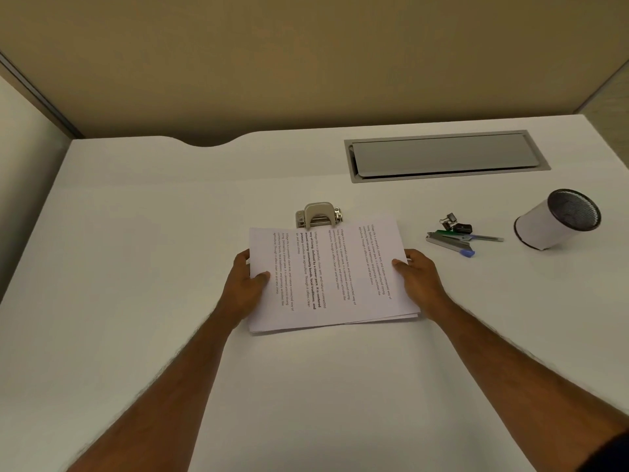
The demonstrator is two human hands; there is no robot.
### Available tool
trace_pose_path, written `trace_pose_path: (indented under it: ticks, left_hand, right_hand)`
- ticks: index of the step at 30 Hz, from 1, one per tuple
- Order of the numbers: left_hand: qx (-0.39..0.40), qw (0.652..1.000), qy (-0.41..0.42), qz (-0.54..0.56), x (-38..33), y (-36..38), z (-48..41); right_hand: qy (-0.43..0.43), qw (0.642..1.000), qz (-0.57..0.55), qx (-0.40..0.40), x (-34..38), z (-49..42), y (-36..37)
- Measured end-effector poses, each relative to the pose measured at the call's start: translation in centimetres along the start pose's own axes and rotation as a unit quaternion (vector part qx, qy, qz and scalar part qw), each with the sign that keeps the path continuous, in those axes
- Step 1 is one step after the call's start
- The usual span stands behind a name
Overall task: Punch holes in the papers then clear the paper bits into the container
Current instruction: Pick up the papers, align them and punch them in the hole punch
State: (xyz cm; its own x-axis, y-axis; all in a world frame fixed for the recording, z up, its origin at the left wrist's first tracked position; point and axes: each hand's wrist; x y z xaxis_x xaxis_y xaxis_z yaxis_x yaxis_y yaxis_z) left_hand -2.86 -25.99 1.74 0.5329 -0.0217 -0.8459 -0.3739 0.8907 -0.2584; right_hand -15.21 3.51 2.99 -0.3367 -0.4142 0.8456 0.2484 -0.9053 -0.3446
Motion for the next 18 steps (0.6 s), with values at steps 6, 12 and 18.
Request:
trace_pose_path:
  ticks: [6,12,18]
  left_hand:
    - [-0.009,1.0,0.0,0.008,-0.1,-0.01,-0.15]
    - [-0.011,1.0,-0.002,0.012,-0.58,-0.18,-0.39]
    - [-0.016,0.999,-0.003,0.03,-0.83,-0.62,-0.86]
  right_hand:
    - [0.024,1.0,0.006,-0.003,0.2,-0.28,0.06]
    - [0.038,0.999,-0.004,-0.008,0.72,-0.55,0.16]
    - [0.048,0.999,-0.009,-0.01,1.03,-0.55,0.05]
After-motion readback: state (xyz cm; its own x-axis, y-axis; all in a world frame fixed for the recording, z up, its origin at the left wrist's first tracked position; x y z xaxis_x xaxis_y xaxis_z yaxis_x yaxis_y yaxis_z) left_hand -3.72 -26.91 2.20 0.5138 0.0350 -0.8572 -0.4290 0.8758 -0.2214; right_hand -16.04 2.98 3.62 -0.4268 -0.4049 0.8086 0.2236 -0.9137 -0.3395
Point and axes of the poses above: each hand's wrist, its own z-axis away from the middle knuckle, its own y-axis out of the palm, x = y × z, and after that the axes turned 2 degrees about -y, right-handed
